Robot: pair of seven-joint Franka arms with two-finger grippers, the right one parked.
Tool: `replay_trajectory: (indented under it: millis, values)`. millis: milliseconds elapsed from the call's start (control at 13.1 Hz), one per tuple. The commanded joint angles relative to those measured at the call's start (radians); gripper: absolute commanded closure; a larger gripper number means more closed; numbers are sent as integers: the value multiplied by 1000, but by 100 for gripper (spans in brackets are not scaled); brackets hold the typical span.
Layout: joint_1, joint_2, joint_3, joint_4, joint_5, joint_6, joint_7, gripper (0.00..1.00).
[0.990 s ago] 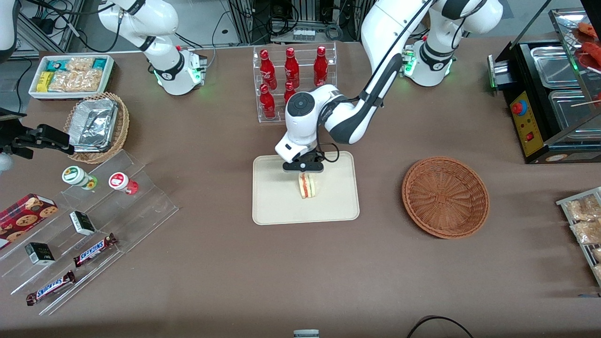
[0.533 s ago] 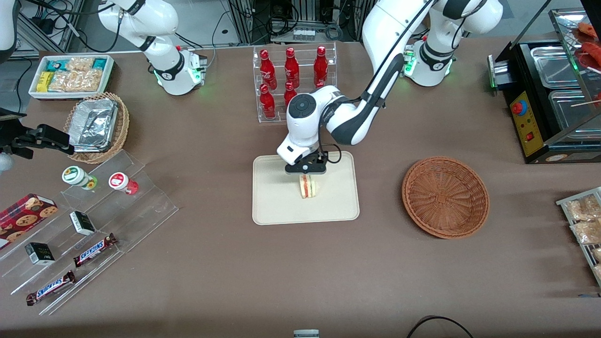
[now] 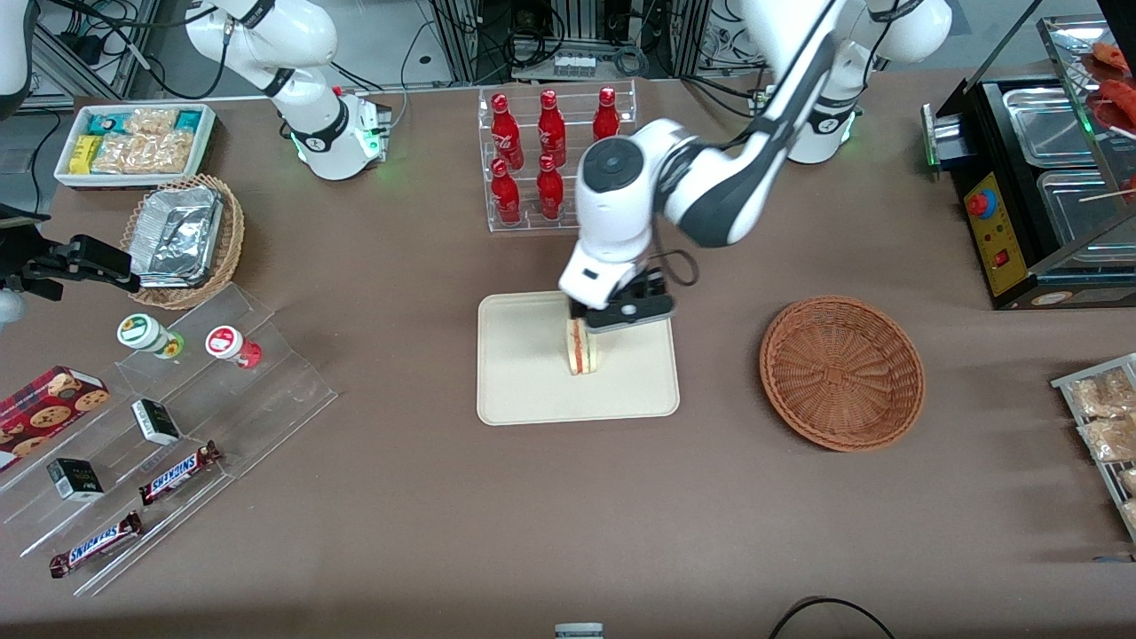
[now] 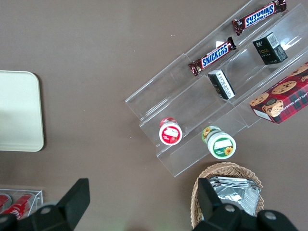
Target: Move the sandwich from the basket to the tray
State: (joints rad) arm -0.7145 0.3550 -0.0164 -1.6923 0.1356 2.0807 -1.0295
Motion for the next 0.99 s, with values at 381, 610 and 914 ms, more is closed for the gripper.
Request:
replay_trajectory:
  millis: [381, 610, 914]
  values:
    - [240, -214, -4, 2, -13, -329, 225, 0]
    - [360, -277, -4, 5, -42, -404, 405, 0]
    - [473, -336, -4, 6, -48, -475, 606, 0]
